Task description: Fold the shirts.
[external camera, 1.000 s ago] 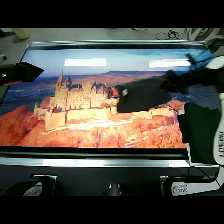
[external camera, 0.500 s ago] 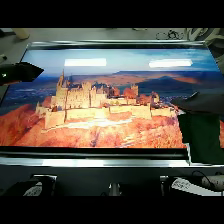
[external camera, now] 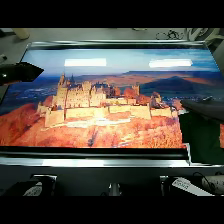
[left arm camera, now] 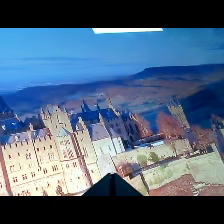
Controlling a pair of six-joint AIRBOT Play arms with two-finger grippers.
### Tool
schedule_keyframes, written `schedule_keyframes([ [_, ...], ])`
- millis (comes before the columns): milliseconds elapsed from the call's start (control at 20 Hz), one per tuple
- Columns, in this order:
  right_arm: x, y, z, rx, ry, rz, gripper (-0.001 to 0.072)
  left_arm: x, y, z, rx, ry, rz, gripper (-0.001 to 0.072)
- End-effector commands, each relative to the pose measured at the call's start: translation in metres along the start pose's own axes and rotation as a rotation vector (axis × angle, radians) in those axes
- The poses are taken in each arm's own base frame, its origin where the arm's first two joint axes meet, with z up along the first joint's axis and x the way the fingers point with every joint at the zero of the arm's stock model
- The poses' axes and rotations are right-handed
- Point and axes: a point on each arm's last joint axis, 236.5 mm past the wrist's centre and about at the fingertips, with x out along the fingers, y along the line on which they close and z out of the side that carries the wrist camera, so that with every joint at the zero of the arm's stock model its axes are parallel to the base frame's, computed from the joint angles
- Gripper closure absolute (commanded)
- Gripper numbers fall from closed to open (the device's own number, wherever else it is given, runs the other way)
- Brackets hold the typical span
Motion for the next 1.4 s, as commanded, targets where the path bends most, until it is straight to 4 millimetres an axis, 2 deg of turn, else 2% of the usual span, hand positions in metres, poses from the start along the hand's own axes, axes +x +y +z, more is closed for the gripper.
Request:
schedule_keyframes([
  [0, 0.012, -0.077, -0.026, 0.046, 0.112, -0.274, 0.0685, 0.000, 0.000, 0.000, 0.011, 0.001, 0.000, 0.0678],
  [250, 0.069, -0.149, -0.103, 0.094, 0.291, -0.430, 0.0685, 0.000, 0.000, 0.000, 0.010, 0.000, -0.001, 0.0678],
  [350, 0.084, -0.172, -0.122, 0.097, 0.332, -0.486, 0.0685, 0.000, 0.000, -0.001, 0.010, 0.002, -0.001, 0.0678],
  [450, 0.095, -0.178, -0.123, 0.093, 0.317, -0.485, 0.0684, 0.000, -0.001, 0.000, 0.009, 0.001, -0.002, 0.0678],
  [600, 0.095, -0.181, -0.120, 0.087, 0.302, -0.496, 0.0664, 0.000, -0.001, 0.000, 0.009, 0.001, -0.002, 0.0678],
  [650, 0.095, -0.180, -0.120, 0.088, 0.302, -0.492, 0.0449, 0.000, -0.001, 0.000, 0.009, 0.001, -0.002, 0.0679],
  [700, 0.095, -0.179, -0.117, 0.076, 0.294, -0.488, 0.0141, 0.000, 0.000, 0.000, 0.010, 0.001, -0.001, 0.0679],
  [750, 0.092, -0.176, -0.110, 0.027, 0.286, -0.477, 0.0003, 0.000, 0.000, 0.000, 0.010, -0.002, 0.000, 0.0679],
  [800, 0.084, -0.169, -0.098, 0.013, 0.252, -0.469, 0.0008, 0.000, 0.000, 0.000, 0.010, -0.002, 0.000, 0.0679],
  [850, 0.071, -0.156, -0.073, -0.002, 0.169, -0.445, 0.0009, 0.000, 0.001, 0.000, 0.013, 0.000, 0.004, 0.0679],
  [900, 0.057, -0.133, -0.044, -0.021, 0.066, -0.388, 0.0014, 0.001, 0.008, -0.002, 0.025, 0.011, 0.029, 0.0680],
  [1000, 0.024, -0.047, 0.018, -0.165, -0.177, -0.164, 0.0027, 0.010, 0.033, -0.011, 0.048, 0.063, 0.121, 0.0682],
  [1050, 0.006, 0.008, 0.037, -0.287, -0.295, -0.067, 0.0027, 0.019, 0.049, -0.018, 0.062, 0.109, 0.188, 0.0681],
  [1100, -0.004, 0.060, 0.042, -0.402, -0.382, -0.004, 0.0032, 0.028, 0.070, -0.028, 0.088, 0.177, 0.278, 0.0682],
  [1150, -0.008, 0.115, 0.029, -0.532, -0.440, 0.052, 0.0034, 0.037, 0.093, -0.041, 0.110, 0.271, 0.389, 0.0682],
  [1200, -0.001, 0.165, 0.001, -0.675, -0.452, 0.087, 0.0034, 0.044, 0.109, -0.053, 0.125, 0.352, 0.477, 0.0680],
  [1250, 0.013, 0.199, -0.037, -0.810, -0.428, 0.092, 0.0034, 0.054, 0.117, -0.067, 0.132, 0.427, 0.527, 0.0641],
  [1300, 0.034, 0.222, -0.080, -0.929, -0.373, 0.067, 0.0034, 0.065, 0.115, -0.084, 0.090, 0.485, 0.524, 0.0367],
  [1350, 0.056, 0.229, -0.117, -0.988, -0.306, 0.024, 0.0034, 0.073, 0.107, -0.104, 0.035, 0.548, 0.496, 0.0042],
])
